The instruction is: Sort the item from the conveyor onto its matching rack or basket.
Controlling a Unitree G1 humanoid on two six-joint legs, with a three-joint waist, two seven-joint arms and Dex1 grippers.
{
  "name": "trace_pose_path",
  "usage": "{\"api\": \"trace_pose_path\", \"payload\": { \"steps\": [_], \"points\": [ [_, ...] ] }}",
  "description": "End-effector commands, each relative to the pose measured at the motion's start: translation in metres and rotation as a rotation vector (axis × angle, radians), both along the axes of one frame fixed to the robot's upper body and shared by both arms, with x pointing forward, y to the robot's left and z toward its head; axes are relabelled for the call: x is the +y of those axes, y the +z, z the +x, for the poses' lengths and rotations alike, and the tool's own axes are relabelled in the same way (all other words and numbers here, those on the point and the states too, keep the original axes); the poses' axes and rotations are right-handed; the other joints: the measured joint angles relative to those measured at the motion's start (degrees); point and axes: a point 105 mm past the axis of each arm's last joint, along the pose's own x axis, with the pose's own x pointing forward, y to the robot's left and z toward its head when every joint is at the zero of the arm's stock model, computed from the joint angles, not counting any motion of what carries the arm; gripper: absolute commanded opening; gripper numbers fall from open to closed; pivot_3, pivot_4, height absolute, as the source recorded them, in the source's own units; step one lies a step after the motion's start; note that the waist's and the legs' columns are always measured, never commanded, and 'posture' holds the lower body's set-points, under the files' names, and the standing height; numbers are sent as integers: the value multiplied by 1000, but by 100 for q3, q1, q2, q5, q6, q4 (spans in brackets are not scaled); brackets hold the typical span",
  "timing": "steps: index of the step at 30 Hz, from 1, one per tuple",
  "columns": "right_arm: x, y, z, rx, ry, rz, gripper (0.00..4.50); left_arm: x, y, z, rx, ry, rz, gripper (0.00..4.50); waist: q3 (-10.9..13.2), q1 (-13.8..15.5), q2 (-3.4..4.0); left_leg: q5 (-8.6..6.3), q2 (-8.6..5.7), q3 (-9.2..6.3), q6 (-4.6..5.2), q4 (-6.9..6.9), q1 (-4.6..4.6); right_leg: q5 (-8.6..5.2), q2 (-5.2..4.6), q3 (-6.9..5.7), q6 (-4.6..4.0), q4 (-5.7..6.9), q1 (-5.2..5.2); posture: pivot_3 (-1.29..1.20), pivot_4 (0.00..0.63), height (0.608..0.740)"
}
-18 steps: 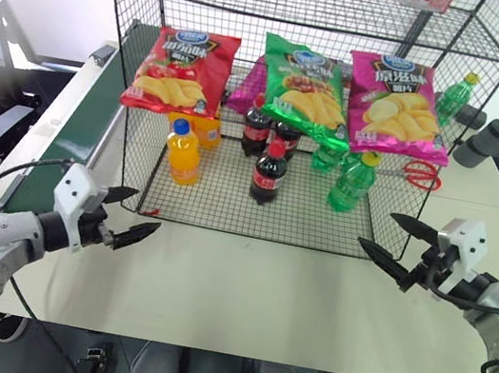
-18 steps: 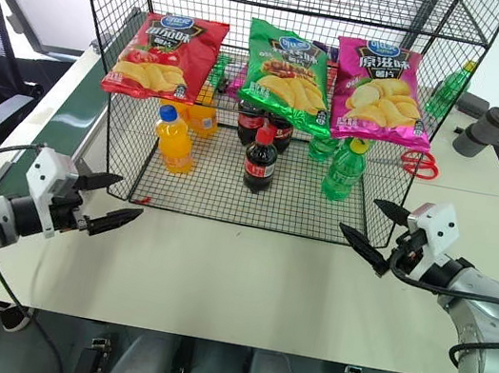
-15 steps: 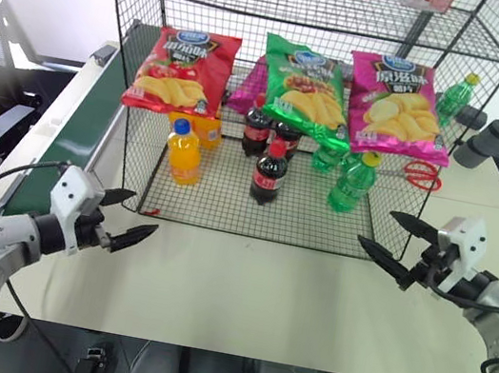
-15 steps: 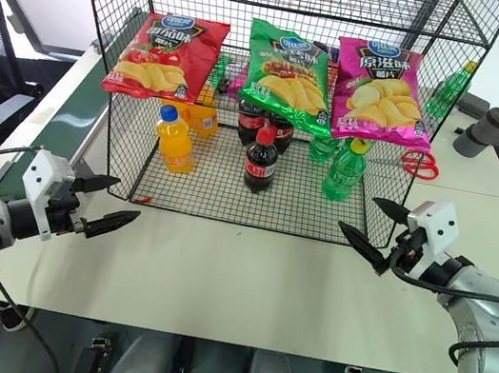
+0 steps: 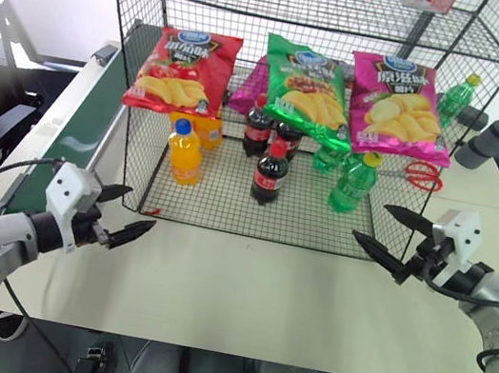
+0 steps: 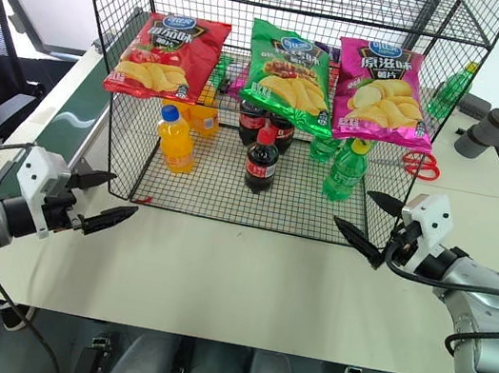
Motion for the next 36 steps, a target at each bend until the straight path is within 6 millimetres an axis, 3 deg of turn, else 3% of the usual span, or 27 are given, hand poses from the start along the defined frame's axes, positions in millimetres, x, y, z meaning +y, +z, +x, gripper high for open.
{"api": "trace_pose_path", "payload": {
  "steps": [1, 14, 36],
  "points": [
    [4, 11, 0, -39, 13, -17, 4399, 1, 9, 2, -36, -7, 20, 4500, 0, 0, 0, 0, 0, 0, 0, 0, 0, 0, 0, 0, 0, 0, 0, 0, 150, 740],
    [1, 12, -1, -37, 13, -27, 4399, 1, 12, 3, -43, -18, 24, 4500, 0, -1, 0, 0, 0, 0, 0, 0, 0, 0, 1, 0, 0, 0, 0, 0, 150, 740],
    [14, 22, 7, -70, 26, -18, 4399, -3, 14, 8, -69, -26, 17, 4500, 0, -2, 0, 0, 0, 0, 0, 1, 0, 0, 2, 0, 1, 1, 0, 0, 150, 740]
  ]
}}
